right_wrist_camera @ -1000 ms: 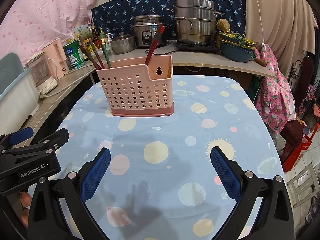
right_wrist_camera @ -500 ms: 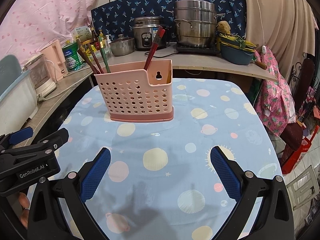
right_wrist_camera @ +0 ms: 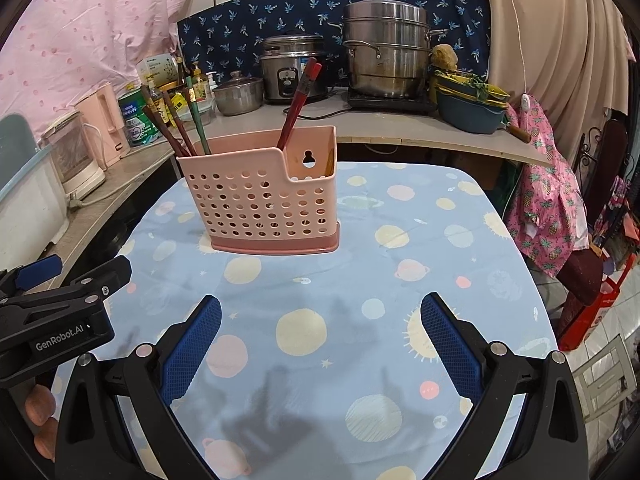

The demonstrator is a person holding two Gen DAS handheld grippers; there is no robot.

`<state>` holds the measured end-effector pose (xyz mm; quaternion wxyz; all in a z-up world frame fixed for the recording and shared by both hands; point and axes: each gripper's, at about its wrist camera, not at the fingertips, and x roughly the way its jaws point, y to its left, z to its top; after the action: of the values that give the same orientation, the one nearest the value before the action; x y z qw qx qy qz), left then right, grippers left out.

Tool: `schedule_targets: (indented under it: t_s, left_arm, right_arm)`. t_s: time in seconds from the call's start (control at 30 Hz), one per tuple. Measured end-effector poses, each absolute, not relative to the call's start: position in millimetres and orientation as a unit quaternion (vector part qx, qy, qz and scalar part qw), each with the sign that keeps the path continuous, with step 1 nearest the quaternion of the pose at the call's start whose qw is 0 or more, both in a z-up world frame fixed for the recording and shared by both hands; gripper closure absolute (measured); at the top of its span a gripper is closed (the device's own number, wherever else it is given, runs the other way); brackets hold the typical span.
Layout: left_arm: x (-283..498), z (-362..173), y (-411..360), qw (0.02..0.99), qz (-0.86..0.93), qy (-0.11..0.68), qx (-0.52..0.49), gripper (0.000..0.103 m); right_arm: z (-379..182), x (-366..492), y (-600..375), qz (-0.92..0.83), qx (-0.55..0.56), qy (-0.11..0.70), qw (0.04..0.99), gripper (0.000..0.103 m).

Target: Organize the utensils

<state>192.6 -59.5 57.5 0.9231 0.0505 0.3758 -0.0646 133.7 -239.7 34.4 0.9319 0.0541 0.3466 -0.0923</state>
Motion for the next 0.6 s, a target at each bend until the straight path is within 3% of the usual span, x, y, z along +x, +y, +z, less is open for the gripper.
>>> schedule_targets:
  t_s: [0.6]
  left_arm:
    - [197.3, 57.7, -59.4, 0.925, -0.059, 0.373, 0.05, 0.007]
  right_arm:
    - [28.9, 135.4, -245.2, -0.103, 0.054, 0.35, 0.929, 0.007]
